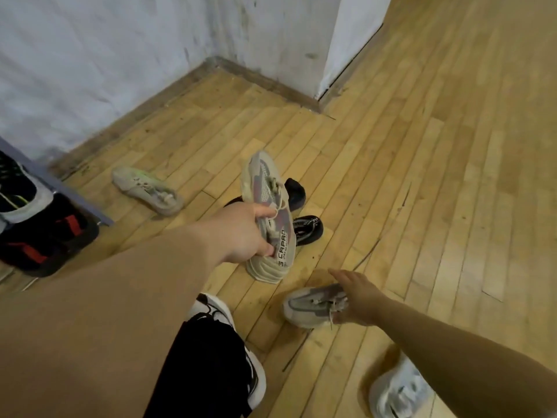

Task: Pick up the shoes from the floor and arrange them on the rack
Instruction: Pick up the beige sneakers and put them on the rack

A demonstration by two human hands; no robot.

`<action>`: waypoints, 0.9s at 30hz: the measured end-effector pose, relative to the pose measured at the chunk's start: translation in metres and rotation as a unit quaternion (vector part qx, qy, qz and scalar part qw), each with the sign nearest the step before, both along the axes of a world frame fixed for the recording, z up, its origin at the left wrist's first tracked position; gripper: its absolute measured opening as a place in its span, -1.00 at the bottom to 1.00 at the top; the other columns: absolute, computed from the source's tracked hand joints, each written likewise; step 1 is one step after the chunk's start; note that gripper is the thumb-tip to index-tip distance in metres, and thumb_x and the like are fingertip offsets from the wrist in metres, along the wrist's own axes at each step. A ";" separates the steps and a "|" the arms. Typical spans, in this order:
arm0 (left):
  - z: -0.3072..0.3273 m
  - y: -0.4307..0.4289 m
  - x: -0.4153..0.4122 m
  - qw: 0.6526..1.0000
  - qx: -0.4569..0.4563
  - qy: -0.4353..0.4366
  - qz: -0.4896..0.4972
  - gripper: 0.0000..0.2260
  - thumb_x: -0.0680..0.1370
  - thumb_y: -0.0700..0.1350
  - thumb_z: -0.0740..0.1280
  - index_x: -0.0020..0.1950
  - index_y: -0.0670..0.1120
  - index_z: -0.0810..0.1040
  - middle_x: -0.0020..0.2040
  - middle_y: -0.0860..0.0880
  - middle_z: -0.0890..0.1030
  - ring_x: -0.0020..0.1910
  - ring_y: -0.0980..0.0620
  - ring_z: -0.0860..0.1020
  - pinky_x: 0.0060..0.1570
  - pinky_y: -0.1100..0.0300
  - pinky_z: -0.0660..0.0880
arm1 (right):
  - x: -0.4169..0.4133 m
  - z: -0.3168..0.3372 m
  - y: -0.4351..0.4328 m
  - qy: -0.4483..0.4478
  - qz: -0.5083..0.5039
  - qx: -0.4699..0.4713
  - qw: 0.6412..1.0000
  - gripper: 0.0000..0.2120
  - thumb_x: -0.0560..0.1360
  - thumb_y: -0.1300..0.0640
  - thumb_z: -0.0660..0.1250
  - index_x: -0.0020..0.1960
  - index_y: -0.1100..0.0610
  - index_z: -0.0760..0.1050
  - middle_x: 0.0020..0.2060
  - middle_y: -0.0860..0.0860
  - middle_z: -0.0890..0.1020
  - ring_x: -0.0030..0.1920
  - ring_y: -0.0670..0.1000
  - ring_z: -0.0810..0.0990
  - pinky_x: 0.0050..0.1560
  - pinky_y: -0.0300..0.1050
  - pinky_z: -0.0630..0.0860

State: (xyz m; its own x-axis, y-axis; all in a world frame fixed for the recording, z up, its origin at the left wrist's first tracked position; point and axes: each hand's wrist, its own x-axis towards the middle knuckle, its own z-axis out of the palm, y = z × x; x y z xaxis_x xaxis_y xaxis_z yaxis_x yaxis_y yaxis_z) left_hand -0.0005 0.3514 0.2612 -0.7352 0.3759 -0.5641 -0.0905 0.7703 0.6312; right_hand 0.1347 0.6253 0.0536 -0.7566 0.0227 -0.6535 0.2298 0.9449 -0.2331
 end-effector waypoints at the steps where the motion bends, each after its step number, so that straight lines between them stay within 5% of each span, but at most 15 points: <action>1: -0.003 -0.001 -0.003 1.000 -0.003 -0.005 0.000 -0.28 0.44 -0.22 0.56 0.53 0.12 0.40 0.52 0.08 0.40 0.37 -0.02 0.49 0.33 0.14 0.46 | -0.001 -0.008 0.001 -0.009 0.007 0.009 1.000 0.14 0.29 -0.33 0.52 0.64 -0.16 -0.09 0.61 -0.05 0.17 0.59 0.16 0.11 0.56 0.17 0.16; 5: -0.012 -0.004 -0.013 1.000 -0.012 -0.023 -0.001 -0.28 0.45 -0.22 0.56 0.54 0.11 0.39 0.52 0.06 0.41 0.37 -0.02 0.49 0.35 0.09 0.47 | -0.008 -0.026 0.007 -0.017 -0.041 0.020 0.999 0.03 0.33 -0.45 0.41 0.64 -0.16 0.03 0.55 -0.03 0.31 0.55 0.14 0.20 0.52 0.19 0.17; 11: -0.018 -0.004 -0.021 0.999 -0.022 -0.040 0.010 -0.28 0.46 -0.20 0.56 0.54 0.13 0.38 0.44 0.00 0.50 0.21 -0.05 0.60 -0.05 0.23 0.52 | -0.014 -0.034 -0.004 -0.012 -0.184 0.039 0.982 -0.17 0.38 -0.54 0.22 0.52 -0.16 0.24 0.39 0.02 0.49 0.39 0.17 0.38 0.33 0.29 0.37; 16: -0.019 0.001 -0.021 0.999 -0.019 -0.040 0.002 -0.27 0.45 -0.19 0.56 0.55 0.13 0.37 0.49 0.04 0.44 0.31 -0.01 0.53 0.31 0.09 0.51 | 0.005 -0.048 -0.019 -0.023 -0.313 0.063 0.947 -0.08 0.25 -0.63 0.18 0.38 -0.04 0.29 0.33 0.06 0.51 0.35 0.19 0.42 0.30 0.34 0.36; 21: -0.019 0.003 -0.019 0.999 -0.017 -0.040 -0.010 -0.26 0.44 -0.17 0.57 0.55 0.15 0.37 0.44 0.03 0.50 0.28 0.00 0.56 0.30 0.08 0.52 | 0.022 -0.052 -0.038 -0.015 -0.317 0.038 0.947 -0.12 0.28 -0.62 0.16 0.37 -0.04 0.32 0.26 0.05 0.53 0.25 0.15 0.49 0.22 0.19 0.46; 27: -0.021 -0.006 -0.012 0.999 -0.025 -0.033 -0.022 -0.27 0.44 -0.12 0.57 0.55 0.18 0.36 0.43 0.03 0.51 0.28 0.00 0.56 0.30 0.06 0.52 | 0.032 -0.062 -0.043 0.022 -0.285 -0.043 0.957 -0.45 0.40 -0.41 0.33 0.32 -0.26 0.34 0.08 -0.14 0.56 0.01 -0.06 0.57 0.01 0.05 0.62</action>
State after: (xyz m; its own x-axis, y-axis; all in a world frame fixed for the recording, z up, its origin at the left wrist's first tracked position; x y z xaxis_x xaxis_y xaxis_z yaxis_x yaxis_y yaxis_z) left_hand -0.0120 0.3454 0.2405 -0.6794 0.3769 -0.6296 -0.0955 0.8053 0.5851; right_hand 0.1670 0.5821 -0.0079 -0.6640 0.3868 -0.6399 0.6905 0.6456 -0.3262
